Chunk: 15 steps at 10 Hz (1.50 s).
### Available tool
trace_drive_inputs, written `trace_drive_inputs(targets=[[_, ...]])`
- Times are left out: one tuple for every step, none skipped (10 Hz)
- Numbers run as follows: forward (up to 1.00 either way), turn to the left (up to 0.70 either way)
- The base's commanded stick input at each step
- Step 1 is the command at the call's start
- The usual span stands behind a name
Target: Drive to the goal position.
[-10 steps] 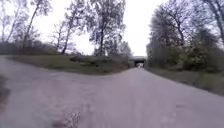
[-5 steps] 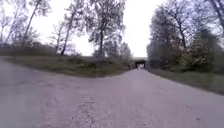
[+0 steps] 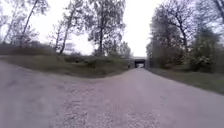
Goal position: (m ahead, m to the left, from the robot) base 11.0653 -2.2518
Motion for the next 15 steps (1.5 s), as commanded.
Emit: trace_drive_inputs(targets=[[1.00,0.00],[1.00,0.00],[1.00,0.00],[1.00,0.00],[1.00,0.00],[1.00,0.00],[1.00,0.00],[1.00,0.00],[1.00,-0.40],[1.00,-0.40],[1.00,-0.40],[1.00,-0.40],[1.00,-0.17],[1.00,0.00],[1.00,0.00]])
